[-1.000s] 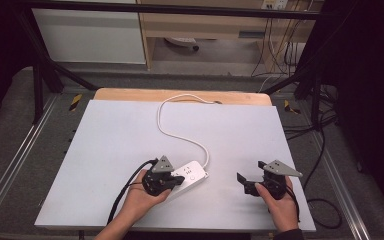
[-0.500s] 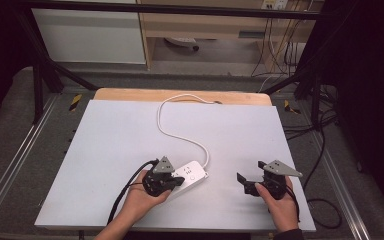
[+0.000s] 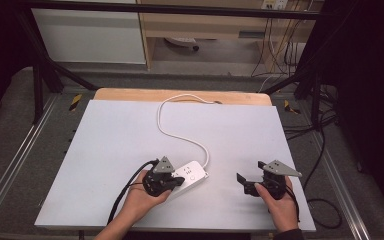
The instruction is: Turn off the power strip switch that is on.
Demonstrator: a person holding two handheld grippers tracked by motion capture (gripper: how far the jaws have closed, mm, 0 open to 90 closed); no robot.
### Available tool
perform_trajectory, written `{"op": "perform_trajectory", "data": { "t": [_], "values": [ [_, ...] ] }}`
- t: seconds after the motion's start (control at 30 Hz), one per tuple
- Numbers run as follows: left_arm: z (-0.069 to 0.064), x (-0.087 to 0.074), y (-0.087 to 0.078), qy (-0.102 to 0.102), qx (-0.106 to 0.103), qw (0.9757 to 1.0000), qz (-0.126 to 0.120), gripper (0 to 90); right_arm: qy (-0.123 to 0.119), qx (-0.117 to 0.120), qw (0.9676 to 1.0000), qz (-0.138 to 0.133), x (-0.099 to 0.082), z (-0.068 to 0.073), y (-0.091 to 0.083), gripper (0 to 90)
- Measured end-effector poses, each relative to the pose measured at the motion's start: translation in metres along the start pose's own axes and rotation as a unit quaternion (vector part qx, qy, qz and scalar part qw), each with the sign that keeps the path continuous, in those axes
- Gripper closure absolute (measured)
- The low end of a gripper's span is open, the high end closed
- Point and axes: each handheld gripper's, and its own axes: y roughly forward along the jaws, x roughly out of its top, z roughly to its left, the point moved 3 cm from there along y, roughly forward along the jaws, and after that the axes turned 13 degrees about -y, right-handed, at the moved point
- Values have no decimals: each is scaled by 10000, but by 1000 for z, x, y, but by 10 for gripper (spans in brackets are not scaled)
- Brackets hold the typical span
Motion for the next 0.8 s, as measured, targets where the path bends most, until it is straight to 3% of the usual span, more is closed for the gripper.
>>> {"op": "perform_trajectory", "data": {
  "t": [0.8],
  "values": [
    [0, -1, 1, 15, 57, 10000, 53, 900, -21, -11, 10000, 34, 0, 1, 1, 55]
  ]
}}
